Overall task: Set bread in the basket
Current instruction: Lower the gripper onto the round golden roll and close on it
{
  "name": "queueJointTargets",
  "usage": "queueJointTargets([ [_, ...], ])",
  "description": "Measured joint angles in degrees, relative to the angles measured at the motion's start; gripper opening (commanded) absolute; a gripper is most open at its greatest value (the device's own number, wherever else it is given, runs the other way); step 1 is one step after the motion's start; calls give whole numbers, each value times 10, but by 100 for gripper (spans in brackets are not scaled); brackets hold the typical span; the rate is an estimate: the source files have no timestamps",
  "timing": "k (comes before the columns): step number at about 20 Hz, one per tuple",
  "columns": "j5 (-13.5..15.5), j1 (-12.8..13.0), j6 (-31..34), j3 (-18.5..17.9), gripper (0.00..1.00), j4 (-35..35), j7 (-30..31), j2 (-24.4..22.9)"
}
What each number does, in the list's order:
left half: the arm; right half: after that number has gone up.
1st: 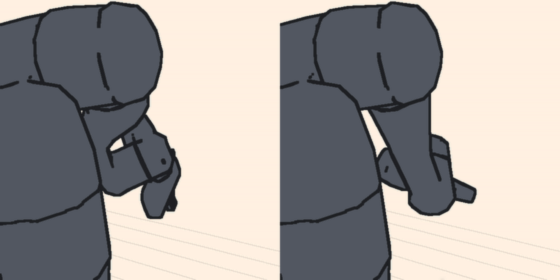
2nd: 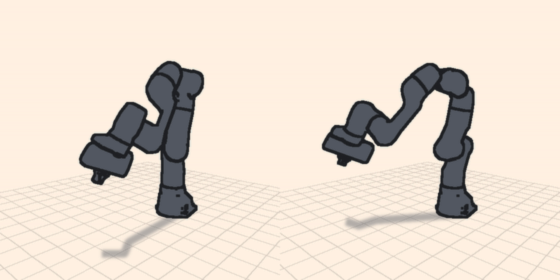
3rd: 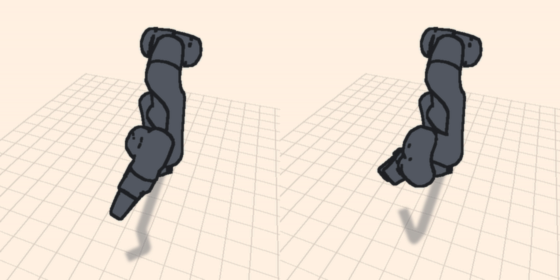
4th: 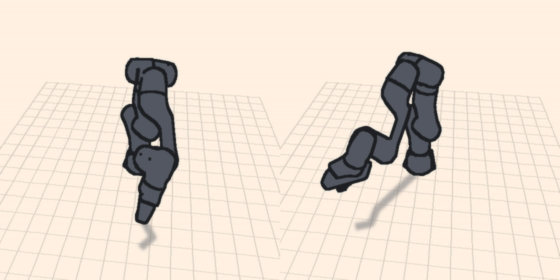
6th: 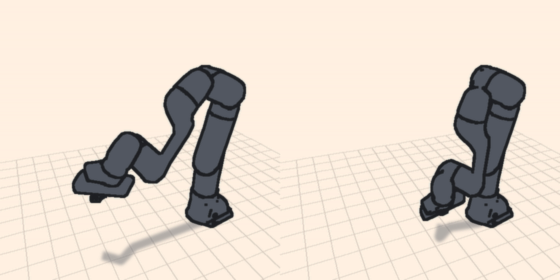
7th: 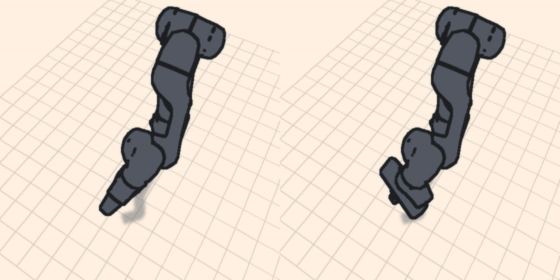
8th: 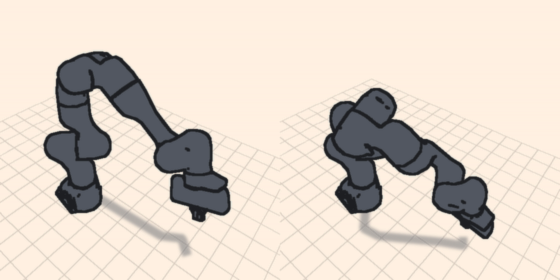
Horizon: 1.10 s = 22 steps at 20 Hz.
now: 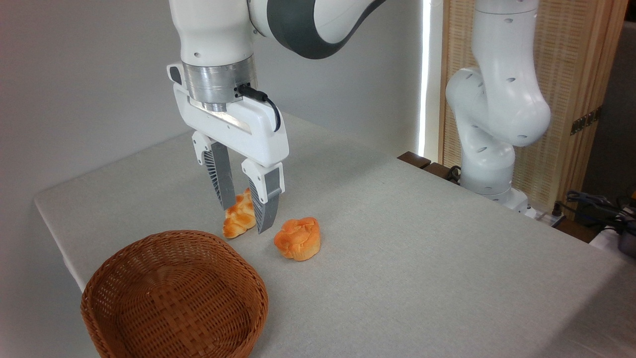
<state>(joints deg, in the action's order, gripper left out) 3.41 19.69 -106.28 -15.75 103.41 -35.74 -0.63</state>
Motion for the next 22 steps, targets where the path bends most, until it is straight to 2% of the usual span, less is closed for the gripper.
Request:
queueJointTargets([
  [9, 0, 3, 10, 4, 100, 0, 0, 3],
  [14, 0, 6, 33, 20, 100, 4, 0, 12],
  [22, 0, 19, 38, 33, 100, 74, 0, 15],
])
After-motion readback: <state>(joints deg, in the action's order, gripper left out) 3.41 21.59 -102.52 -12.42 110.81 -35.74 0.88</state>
